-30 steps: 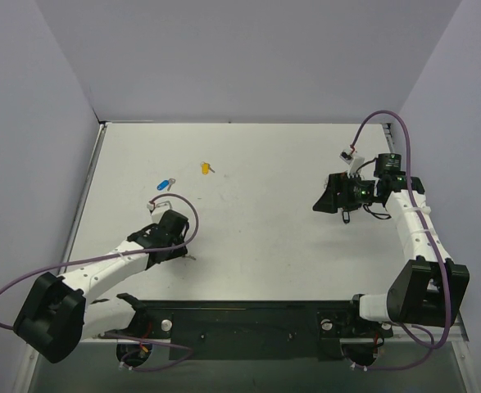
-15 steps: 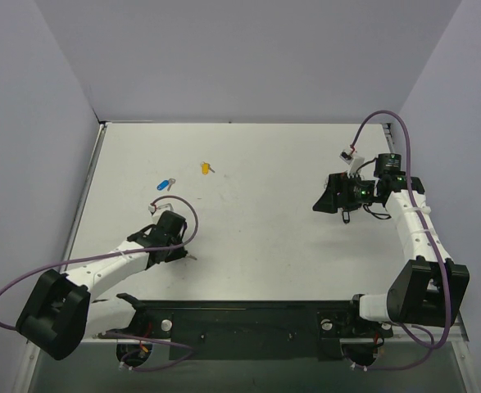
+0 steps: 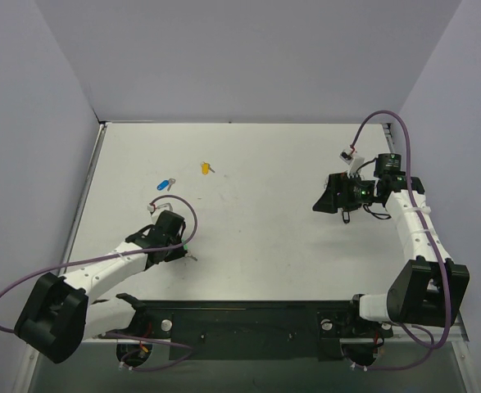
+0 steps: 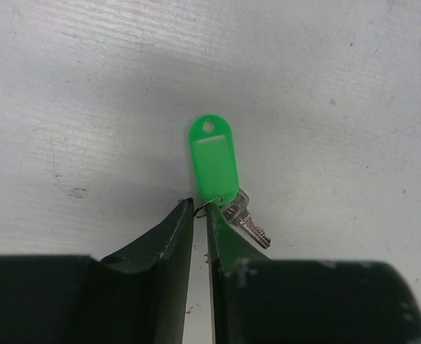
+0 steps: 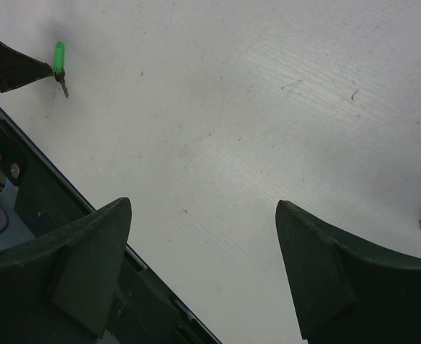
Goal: Put the keys on the keyring
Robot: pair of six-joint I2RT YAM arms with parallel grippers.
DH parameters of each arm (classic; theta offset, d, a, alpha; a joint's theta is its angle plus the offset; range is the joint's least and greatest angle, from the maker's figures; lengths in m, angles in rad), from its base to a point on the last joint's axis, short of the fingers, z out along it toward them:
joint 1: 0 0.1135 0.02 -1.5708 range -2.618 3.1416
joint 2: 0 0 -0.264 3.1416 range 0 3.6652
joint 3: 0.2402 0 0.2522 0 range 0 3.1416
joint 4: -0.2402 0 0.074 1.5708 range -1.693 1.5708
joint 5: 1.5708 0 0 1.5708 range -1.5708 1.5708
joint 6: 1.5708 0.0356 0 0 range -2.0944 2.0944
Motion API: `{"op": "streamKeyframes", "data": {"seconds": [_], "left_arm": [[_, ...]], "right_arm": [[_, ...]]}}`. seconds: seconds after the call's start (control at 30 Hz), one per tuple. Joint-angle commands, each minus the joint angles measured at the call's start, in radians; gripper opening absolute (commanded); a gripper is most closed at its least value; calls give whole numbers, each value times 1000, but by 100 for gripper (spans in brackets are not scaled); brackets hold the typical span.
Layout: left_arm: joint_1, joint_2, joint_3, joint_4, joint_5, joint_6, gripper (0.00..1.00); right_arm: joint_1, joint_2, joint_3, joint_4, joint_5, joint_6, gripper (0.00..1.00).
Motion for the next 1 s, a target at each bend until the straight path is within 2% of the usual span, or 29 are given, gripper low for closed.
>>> {"op": "streamKeyframes", "data": {"seconds": [0.0, 0.97], "left_arm": [[4, -27, 2, 38, 12, -1, 23], [5, 28, 10, 79, 57, 61, 25]], "right_arm": [[4, -29, -15, -12, -35, -12, 77], [4, -20, -10, -23, -40, -18, 77]]}}
